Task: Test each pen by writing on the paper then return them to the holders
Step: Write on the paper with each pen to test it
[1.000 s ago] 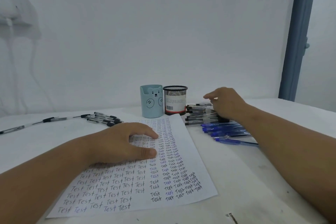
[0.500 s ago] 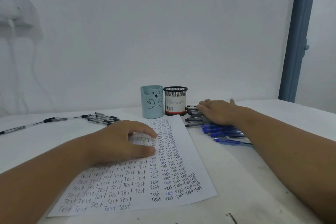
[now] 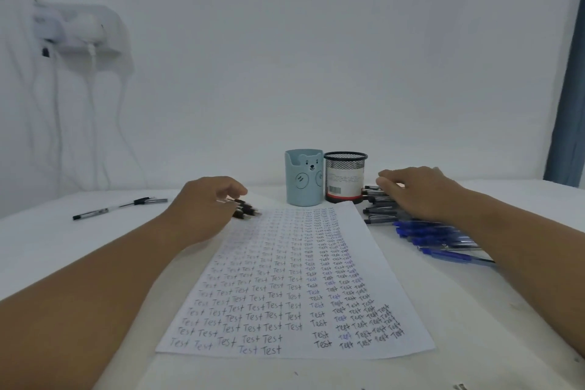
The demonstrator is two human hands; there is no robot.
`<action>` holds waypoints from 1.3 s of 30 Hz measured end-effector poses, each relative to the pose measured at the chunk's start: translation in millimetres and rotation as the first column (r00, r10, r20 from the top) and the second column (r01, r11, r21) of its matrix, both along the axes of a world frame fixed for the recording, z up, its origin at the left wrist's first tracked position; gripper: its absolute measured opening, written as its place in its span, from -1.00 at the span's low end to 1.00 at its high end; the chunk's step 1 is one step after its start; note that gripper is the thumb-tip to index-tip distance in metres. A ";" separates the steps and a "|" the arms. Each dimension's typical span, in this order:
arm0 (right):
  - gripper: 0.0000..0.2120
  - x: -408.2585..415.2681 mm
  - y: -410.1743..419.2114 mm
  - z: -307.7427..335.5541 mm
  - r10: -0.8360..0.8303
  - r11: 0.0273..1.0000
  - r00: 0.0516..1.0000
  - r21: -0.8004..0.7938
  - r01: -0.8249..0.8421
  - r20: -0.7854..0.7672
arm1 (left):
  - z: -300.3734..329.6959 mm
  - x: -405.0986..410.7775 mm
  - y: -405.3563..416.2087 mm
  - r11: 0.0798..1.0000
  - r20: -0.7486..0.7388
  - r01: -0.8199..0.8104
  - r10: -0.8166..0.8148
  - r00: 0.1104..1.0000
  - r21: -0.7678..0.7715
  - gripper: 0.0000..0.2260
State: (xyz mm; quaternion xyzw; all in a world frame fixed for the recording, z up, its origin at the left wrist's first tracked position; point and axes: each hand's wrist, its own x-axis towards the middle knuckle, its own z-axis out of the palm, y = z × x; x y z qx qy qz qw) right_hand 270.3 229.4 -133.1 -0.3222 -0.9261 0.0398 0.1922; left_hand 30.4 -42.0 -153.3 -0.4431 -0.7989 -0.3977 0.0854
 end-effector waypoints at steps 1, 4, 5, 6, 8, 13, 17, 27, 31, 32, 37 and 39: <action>-0.56 -1.2 -7.8 1.4 0.033 0.999 0.998 0.004 -0.033 -0.046 | -2.1 -7.9 -1.7 0.998 -0.012 -0.030 0.029 1.000 -0.052 -0.68; -0.60 -5.5 -43.2 4.4 0.204 0.973 0.966 -0.073 -0.217 -0.160 | -7.9 -21.2 -4.6 0.987 -0.011 -0.061 0.061 0.998 -0.151 -0.55; -0.61 -7.8 -56.9 3.9 0.281 0.954 0.951 -0.071 -0.292 -0.132 | -8.9 -22.6 -4.8 0.983 -0.015 -0.061 0.060 0.998 -0.171 -0.53; -0.61 -9.3 -70.5 2.4 0.357 0.930 0.930 -0.058 -0.362 -0.086 | -9.6 -22.8 -3.3 0.980 -0.030 -0.061 0.056 0.998 -0.189 -0.54; -0.63 -12.8 -96.5 -1.0 0.468 0.882 0.884 -0.052 -0.468 -0.026 | -10.5 -24.5 1.4 0.977 -0.079 -0.059 0.044 0.996 -0.206 -0.59; -0.73 -17.1 -125.2 -6.9 0.578 0.816 0.815 -0.066 -0.575 0.048 | -11.3 -26.9 11.8 0.973 -0.218 -0.053 0.002 0.976 -0.225 -0.73; -0.76 -17.5 -121.1 -12.5 0.598 0.801 0.800 -0.079 -0.594 0.044 | -10.3 -25.0 15.7 0.970 -0.300 -0.091 0.019 0.954 -0.226 -0.83; -0.76 -13.8 -119.4 -10.0 0.568 0.814 0.823 -0.142 -0.563 -0.007 | 7.4 12.0 22.1 0.941 -0.332 0.188 -0.089 0.939 0.282 -0.77; -0.73 -12.0 -116.7 -7.2 0.500 0.834 0.854 -0.187 -0.519 -0.142 | 30.9 46.8 14.6 0.665 0.230 0.058 -0.337 0.913 0.745 -0.84; -0.72 -13.4 -114.9 -6.5 0.457 0.835 0.858 -0.220 -0.504 -0.234 | 34.1 52.3 11.9 0.624 0.338 0.027 -0.458 0.822 0.781 -0.84; -0.55 -21.5 -108.6 -2.2 0.135 0.608 0.715 -0.512 -0.607 -0.686 | 24.0 56.4 4.9 0.807 0.508 0.268 -0.550 0.663 0.526 -0.80; -0.54 -19.0 -109.1 2.1 0.024 0.397 0.638 -0.578 -0.713 -0.770 | 16.2 58.2 6.6 0.881 0.459 0.345 -0.465 0.757 0.323 -0.87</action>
